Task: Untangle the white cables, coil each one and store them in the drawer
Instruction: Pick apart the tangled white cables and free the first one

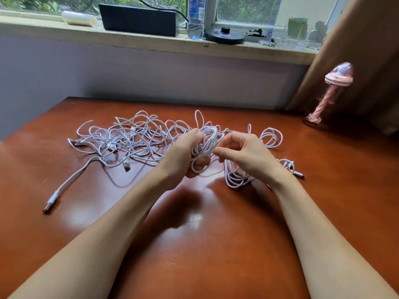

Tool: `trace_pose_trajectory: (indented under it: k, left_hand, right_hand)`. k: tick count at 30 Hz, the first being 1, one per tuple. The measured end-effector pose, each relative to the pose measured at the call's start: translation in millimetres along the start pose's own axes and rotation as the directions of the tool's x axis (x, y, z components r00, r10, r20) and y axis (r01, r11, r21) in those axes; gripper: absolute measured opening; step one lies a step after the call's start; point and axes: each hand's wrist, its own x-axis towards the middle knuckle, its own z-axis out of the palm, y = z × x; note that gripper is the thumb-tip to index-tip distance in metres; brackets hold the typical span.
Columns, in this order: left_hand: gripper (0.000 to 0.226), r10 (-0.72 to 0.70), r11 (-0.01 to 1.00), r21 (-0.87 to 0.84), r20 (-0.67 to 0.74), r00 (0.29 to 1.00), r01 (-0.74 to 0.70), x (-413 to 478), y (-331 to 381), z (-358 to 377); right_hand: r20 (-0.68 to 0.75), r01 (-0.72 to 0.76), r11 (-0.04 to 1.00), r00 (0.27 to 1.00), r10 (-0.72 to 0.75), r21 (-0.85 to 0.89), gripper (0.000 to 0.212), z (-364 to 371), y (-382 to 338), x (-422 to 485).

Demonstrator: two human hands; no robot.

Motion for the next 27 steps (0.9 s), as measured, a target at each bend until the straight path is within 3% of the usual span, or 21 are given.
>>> trace_pose_trajectory:
  k: [7,13,19,24,27]
  left_hand:
    - [0.026,0.080,0.979,0.198,-0.132,0.988,-0.053,-2.4,1.2,-1.6]
    - [0.026,0.170,0.938,0.325,-0.126,0.977,-0.122,-0.8,-2.5,-2.4]
    - [0.026,0.108,0.970,0.226,-0.091,0.990,-0.085,-2.4,0.1,3.6]
    - [0.055,0.125,0.953,0.279,-0.013,0.992,-0.117,0.0,-5.4,0.8]
    - [0.060,0.077,0.966,0.243,0.033,0.997,-0.082,-1.1,-6.9,-0.2]
  right_hand:
    - [-0.034,0.083,0.990,0.996,-0.079,0.116,0.012,-8.5,-9.7,-2.2]
    - [-0.067,0.102,0.995,0.993,-0.100,0.024,0.014,-9.8,-7.5,-1.0]
    - [-0.149,0.123,0.979,0.978,-0.148,-0.163,0.005,-10.0,-1.5,1.0]
    - [-0.174,0.087,0.981,0.978,-0.117,-0.172,0.003,-9.7,0.1,2.4]
    - [-0.181,0.082,0.981,0.977,-0.113,-0.173,0.005,-10.0,1.3,2.7]
